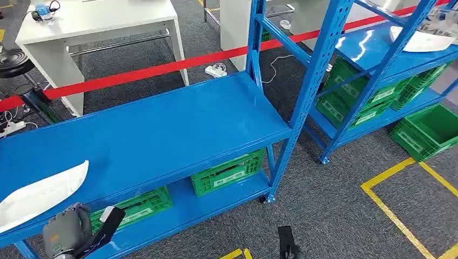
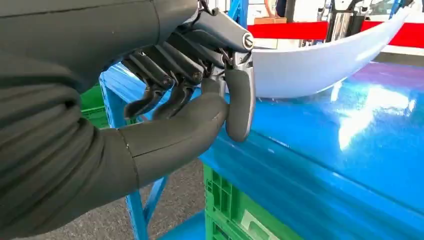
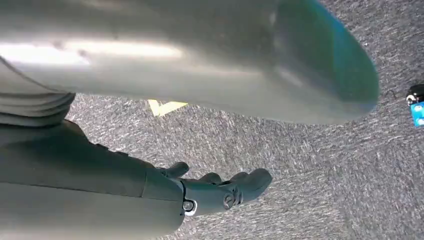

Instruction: Take the parts from the cabinet and place them on the table.

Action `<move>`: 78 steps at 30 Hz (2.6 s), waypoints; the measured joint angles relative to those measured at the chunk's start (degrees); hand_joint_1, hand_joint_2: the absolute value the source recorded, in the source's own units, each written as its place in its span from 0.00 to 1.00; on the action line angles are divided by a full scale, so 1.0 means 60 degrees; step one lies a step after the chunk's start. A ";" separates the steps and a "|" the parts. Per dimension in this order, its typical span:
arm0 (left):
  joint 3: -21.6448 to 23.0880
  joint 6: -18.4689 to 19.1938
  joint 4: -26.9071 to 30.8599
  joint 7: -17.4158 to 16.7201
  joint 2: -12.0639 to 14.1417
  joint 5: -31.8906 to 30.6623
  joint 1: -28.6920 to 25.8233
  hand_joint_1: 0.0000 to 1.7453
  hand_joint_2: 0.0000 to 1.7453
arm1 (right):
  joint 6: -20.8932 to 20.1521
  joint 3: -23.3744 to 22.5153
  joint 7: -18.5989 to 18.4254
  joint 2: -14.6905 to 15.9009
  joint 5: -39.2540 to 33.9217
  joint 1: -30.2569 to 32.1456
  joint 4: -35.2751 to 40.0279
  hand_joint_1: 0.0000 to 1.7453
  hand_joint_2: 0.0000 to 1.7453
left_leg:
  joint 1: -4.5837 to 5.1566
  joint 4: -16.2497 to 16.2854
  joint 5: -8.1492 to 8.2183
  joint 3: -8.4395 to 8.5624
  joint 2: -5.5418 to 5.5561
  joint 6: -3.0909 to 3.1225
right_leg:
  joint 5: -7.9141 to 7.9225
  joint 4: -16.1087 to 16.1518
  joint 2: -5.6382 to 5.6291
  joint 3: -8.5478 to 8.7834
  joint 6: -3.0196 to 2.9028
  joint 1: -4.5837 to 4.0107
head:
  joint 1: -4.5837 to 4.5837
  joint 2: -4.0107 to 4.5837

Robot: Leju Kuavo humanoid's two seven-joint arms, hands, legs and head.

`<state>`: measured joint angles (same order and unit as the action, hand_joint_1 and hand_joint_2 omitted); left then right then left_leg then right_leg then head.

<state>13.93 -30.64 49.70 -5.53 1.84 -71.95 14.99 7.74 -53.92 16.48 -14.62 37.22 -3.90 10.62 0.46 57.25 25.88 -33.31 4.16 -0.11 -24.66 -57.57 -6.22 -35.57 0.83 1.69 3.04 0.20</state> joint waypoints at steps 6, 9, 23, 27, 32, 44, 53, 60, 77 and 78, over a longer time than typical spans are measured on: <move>-0.0084 -0.0620 0.0087 -0.0314 -0.0044 -0.1334 0.0010 1.00 1.00 | 0.0062 0.0000 -0.0077 -0.0004 0.0022 0.0000 0.0000 0.00 0.00 | 0.0000 0.0000 0.0000 0.0000 0.0001 0.0000 | 0.0000 -0.0001 0.0000 0.0001 0.0000 0.0000 | 0.0000 0.0000; -0.0084 -0.0794 0.0084 -0.0361 0.0029 -0.1886 0.0010 1.00 1.00 | 0.0156 -0.0003 -0.0156 -0.0084 -0.0087 0.0001 -0.0004 0.00 0.00 | -0.0002 -0.0001 0.0000 -0.0001 0.0000 0.0000 | 0.0000 -0.0001 0.0000 0.0001 -0.0001 -0.0002 | 0.0000 0.0000; -0.0543 -0.1151 0.0277 -0.0583 0.0710 -0.2958 -0.0339 1.00 1.00 | 0.0426 -0.0069 -0.0856 -0.0477 0.0084 0.0100 -0.0022 0.00 0.00 | -0.0013 -0.0001 0.0009 0.0003 0.0002 -0.0017 | -0.0016 -0.0011 0.0003 0.0003 -0.0026 -0.0015 | 0.0000 0.0000; -0.0496 -0.1403 0.0295 -0.0601 0.0867 -0.2958 -0.0362 1.00 1.00 | 0.0353 -0.0069 -0.0619 -0.0488 0.0091 0.0103 -0.0018 0.00 0.00 | -0.0013 -0.0001 0.0013 0.0005 0.0000 -0.0023 | -0.0017 -0.0011 0.0001 0.0001 -0.0027 -0.0016 | 0.0000 0.0000; -0.0131 -0.1526 0.0237 -0.0627 0.1020 -0.2961 -0.0199 1.00 1.00 | 0.0299 -0.0069 -0.0302 -0.0495 0.0084 0.0108 -0.0018 0.00 0.00 | -0.0014 -0.0001 0.0012 0.0006 0.0001 -0.0023 | -0.0017 -0.0011 0.0003 -0.0003 -0.0028 -0.0018 | 0.0000 0.0000; 0.1326 -0.1588 0.1086 -0.1290 0.1610 -0.2980 0.0034 1.00 1.00 | 0.0259 -0.0069 -0.0434 -0.0499 0.0222 0.0117 -0.0018 0.00 0.00 | -0.0014 -0.0001 0.0013 0.0007 0.0000 -0.0028 | -0.0020 -0.0015 -0.0002 -0.0002 -0.0034 -0.0018 | 0.0000 0.0000; 0.1460 -0.1588 0.2356 -0.0710 0.1726 -0.2983 -0.0354 1.00 1.00 | 0.0109 -0.0069 -0.0590 -0.0666 0.0310 0.0141 -0.0022 0.00 0.00 | -0.0014 -0.0001 0.0014 0.0007 -0.0001 -0.0029 | -0.0021 -0.0018 -0.0003 -0.0005 -0.0036 -0.0018 | 0.0003 0.0000; 0.1584 -0.1588 0.3926 -0.0342 0.1705 -0.2983 -0.0659 1.00 1.00 | 0.0109 -0.0069 -0.0619 -0.0736 0.0361 0.0155 -0.0022 0.00 0.00 | -0.0014 -0.0001 0.0015 0.0009 -0.0002 -0.0029 | -0.0021 -0.0018 -0.0002 -0.0002 -0.0036 -0.0017 | 0.0000 0.0000; 0.0991 -0.1588 0.4925 0.1115 0.1064 -0.2834 -0.1207 1.00 1.00 | 0.0138 -0.0080 -0.0740 -0.0710 0.0408 0.0163 -0.0022 0.00 0.00 | -0.0013 0.0000 0.0017 0.0010 -0.0002 -0.0031 | -0.0022 -0.0019 -0.0001 -0.0001 -0.0035 -0.0017 | 0.0000 0.0000; 0.0859 -0.1592 0.4885 0.1374 0.0908 -0.2713 -0.1193 1.00 1.00 | 0.0149 -0.0080 -0.0765 -0.0670 0.0426 0.0162 -0.0022 0.00 0.00 | -0.0013 0.0000 0.0017 0.0010 -0.0001 -0.0030 | -0.0022 -0.0019 -0.0001 -0.0001 -0.0035 -0.0016 | 0.0000 0.0000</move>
<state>19.08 -40.19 79.01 2.72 7.28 -88.23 7.83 8.63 -54.40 11.89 -18.64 39.78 -2.93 10.49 0.38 57.25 25.99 -33.25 4.15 -0.30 -24.79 -57.68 -6.23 -35.58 0.62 1.59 3.04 0.20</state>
